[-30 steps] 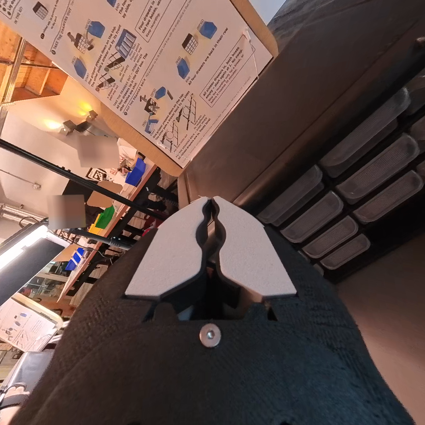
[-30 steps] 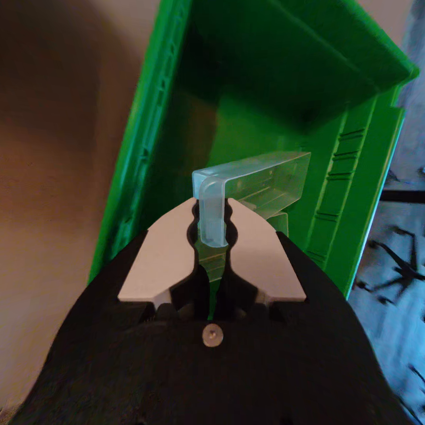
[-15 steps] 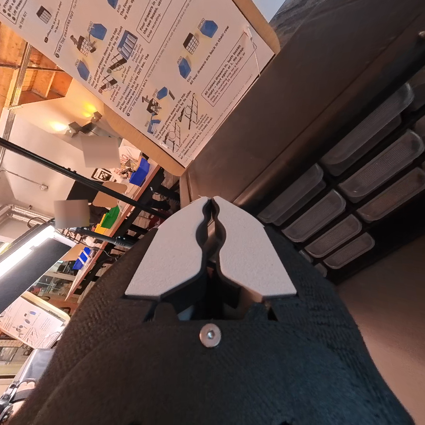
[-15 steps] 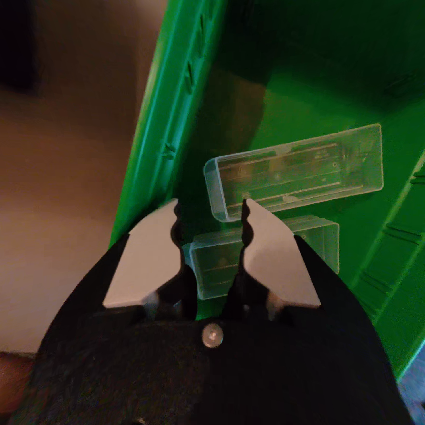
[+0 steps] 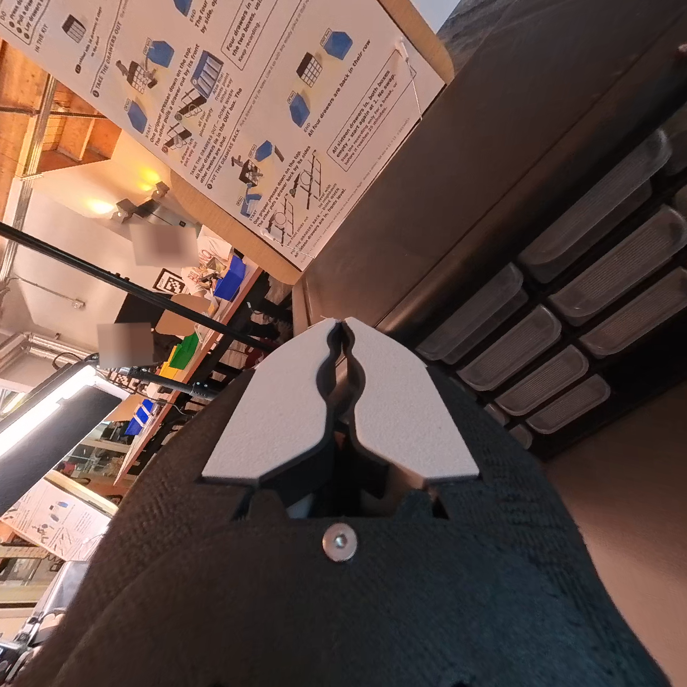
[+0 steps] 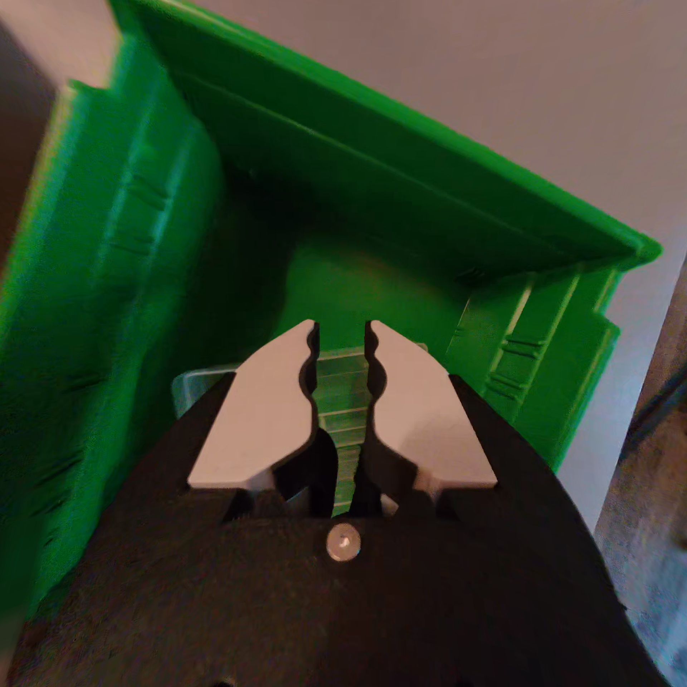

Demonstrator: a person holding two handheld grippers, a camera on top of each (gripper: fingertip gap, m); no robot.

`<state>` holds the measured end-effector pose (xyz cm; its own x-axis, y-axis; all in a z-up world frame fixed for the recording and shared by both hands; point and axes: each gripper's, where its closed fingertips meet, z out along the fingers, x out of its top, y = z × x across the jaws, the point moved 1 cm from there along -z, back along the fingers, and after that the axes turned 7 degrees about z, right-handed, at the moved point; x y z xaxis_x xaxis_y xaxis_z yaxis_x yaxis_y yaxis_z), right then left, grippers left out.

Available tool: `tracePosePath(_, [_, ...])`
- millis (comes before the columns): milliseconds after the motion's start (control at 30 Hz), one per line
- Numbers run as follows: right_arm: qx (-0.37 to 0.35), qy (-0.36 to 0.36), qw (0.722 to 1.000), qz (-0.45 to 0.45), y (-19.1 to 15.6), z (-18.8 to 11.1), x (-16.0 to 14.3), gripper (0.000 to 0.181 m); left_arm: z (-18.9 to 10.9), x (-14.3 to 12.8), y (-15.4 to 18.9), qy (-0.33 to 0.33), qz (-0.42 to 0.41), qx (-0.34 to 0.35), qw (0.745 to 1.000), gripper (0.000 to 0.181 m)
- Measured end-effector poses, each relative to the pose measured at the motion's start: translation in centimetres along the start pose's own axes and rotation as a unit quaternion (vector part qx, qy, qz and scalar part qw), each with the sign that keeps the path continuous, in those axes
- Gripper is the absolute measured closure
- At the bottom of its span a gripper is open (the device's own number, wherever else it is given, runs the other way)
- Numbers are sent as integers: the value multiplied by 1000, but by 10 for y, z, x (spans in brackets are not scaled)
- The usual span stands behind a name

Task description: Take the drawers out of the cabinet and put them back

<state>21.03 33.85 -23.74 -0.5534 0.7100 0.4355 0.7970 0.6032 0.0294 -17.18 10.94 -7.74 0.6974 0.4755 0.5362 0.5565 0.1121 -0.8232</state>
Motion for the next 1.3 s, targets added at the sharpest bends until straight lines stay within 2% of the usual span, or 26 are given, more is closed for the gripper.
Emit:
tracePosePath(33, [-7,-16,1000,0,3,8,-2,159,0,0,0,1,1,-1,1000,180])
tracePosePath(133, [-34,-74,997,-5,10,20,-18,160,0,0,0,2,3,-4,1000,180])
tracePosePath(300, [-83,-129,988,16,22,14,-44,162,0,0,0,3,2,4,1000,180])
tracePosePath(467, [-65,-125,990,18,13,7,-54,165,-1,0,0,-7,20,14,1000,180])
tracePosePath(767, [-114,-185,976,14,21,-2,-78,161,-1,0,0,-4,15,12,1000,181])
tracePosePath(900, [-105,-209,972,3,16,-4,-88,164,0,0,0,-2,14,11,1000,181])
tracePosePath(1067, [-100,-199,975,13,15,-5,-88,163,0,1,0,0,11,10,1000,181])
tracePosePath(1167, [-98,-172,980,15,15,-8,-82,156,0,1,0,-1,12,9,1000,181])
tracePosePath(1300, [-63,-6,998,22,-4,-33,-41,154,0,1,0,0,9,6,1000,181])
